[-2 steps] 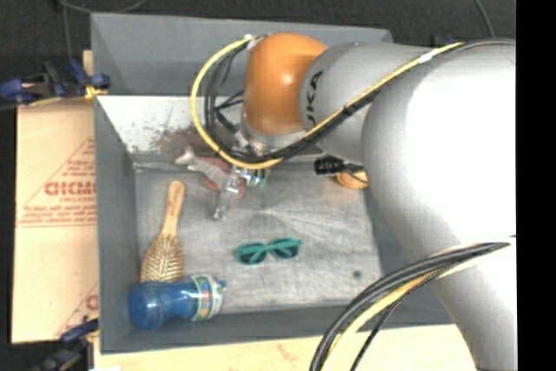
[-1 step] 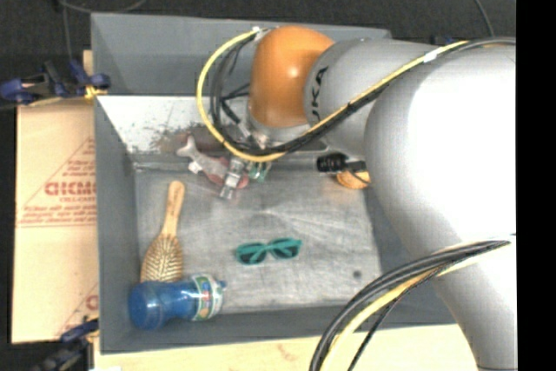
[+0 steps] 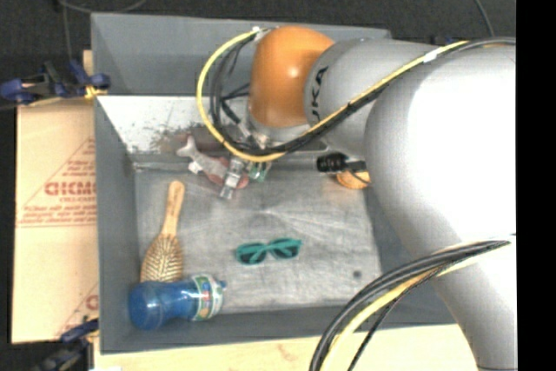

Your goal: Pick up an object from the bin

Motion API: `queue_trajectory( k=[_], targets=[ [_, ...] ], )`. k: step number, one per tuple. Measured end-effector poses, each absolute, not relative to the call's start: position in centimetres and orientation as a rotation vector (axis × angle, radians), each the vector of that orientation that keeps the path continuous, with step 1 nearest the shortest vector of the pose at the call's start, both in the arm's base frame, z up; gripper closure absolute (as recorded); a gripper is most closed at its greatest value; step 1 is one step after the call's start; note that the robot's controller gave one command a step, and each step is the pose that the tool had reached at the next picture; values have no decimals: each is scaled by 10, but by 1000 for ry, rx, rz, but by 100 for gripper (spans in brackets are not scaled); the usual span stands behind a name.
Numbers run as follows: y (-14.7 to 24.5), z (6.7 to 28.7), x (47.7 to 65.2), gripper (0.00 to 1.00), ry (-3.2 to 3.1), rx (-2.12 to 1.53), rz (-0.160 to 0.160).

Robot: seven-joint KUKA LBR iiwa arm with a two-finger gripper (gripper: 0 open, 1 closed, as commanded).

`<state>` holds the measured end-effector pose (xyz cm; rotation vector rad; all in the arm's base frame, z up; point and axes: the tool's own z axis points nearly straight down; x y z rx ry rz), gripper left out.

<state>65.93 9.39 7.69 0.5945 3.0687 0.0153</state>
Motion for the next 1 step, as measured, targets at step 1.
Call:
queue_trajectory(
  k=[1],
  targets=[
    [94,100,661,100,3079,591,6]
  ],
)
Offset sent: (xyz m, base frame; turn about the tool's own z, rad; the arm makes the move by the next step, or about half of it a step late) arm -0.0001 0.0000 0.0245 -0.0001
